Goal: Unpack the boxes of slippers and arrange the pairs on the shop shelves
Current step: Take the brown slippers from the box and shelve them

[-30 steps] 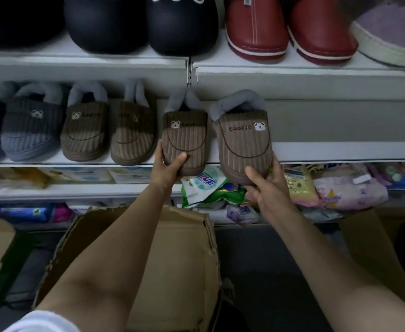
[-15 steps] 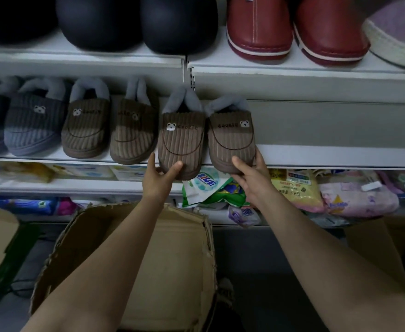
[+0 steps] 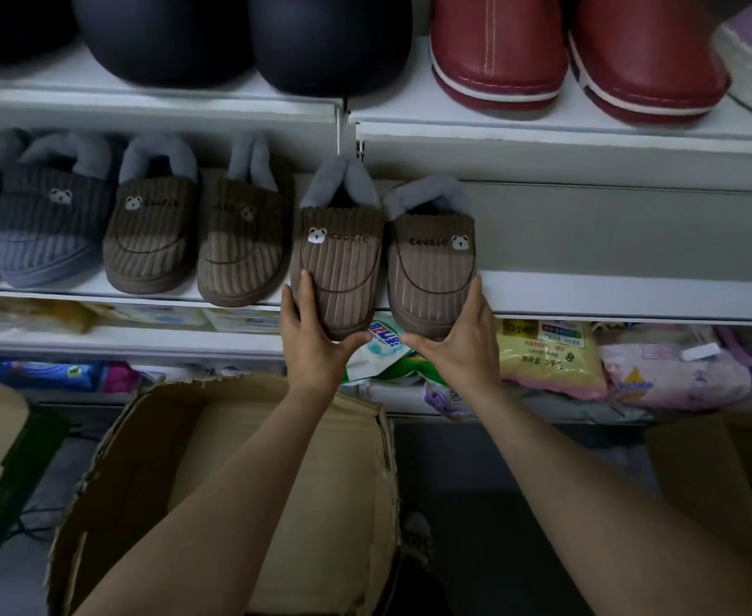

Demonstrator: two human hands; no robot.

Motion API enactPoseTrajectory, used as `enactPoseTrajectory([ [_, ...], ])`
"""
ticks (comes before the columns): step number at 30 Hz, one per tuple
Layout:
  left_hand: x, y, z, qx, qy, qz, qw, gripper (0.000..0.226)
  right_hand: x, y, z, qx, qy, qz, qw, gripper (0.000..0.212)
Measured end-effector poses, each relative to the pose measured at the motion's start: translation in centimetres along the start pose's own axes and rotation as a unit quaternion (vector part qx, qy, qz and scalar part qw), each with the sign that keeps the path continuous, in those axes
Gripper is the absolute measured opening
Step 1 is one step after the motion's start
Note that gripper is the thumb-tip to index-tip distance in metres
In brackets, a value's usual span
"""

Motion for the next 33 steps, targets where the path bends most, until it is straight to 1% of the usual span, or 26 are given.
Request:
enactPoseTrajectory([
  [2,-0.3,0.6,0.2,0.002,0.001,-0.004,1.000,0.122,-0.3,0.5,0.3,0.002,-0.008,-0.006,1.000,0.139],
  [5,-0.6,2.0,0.0,0.014,0.001,-0.008,1.000,0.121,-0.6,1.7,0.9,0.002,-0.013,-0.006,1.000,0.136],
  [9,-0.7,3.6,-0.1,0.002,0.021,-0.013,1.000,0.120,-1.0,3.0,1.6,0.001,-0.013,-0.007,1.000,0.135],
  [20,-0.7,3.9,0.3,-0.012,0.031,-0.001,0.999,0.118,-1.1,2.8,2.6,-0.015,-0.058,-0.006,0.998,0.133],
  [22,-0.3,3.8,0.0,-0.012,0.035,0.008,0.999,0.115,-0.4,2.2,2.6,-0.006,-0.086,-0.012,0.996,0.126],
  [26,0.8,2.8,-2.0,-0.037,0.095,0.017,0.995,0.106,2.2,0.3,2.3,0.040,-0.160,-0.008,0.986,0.092],
  [29,1.5,1.4,-4.6,-0.093,0.125,0.041,0.987,0.097,5.2,-1.2,1.9,0.087,-0.217,0.000,0.972,0.073],
  [33,2.1,-1.2,-9.0,-0.180,0.161,0.089,0.966,0.087,10.5,-3.5,1.1,0.134,-0.246,-0.014,0.960,0.061],
])
Point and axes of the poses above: each hand's wrist, its own y-axis towards the middle knuckle, its own x-axis out of the back of the hand, z = x × y, the point moved 1 cm from there along y, towards the middle knuckle, and after that the axes turned 5 degrees about -x, right-handed, at the moved point
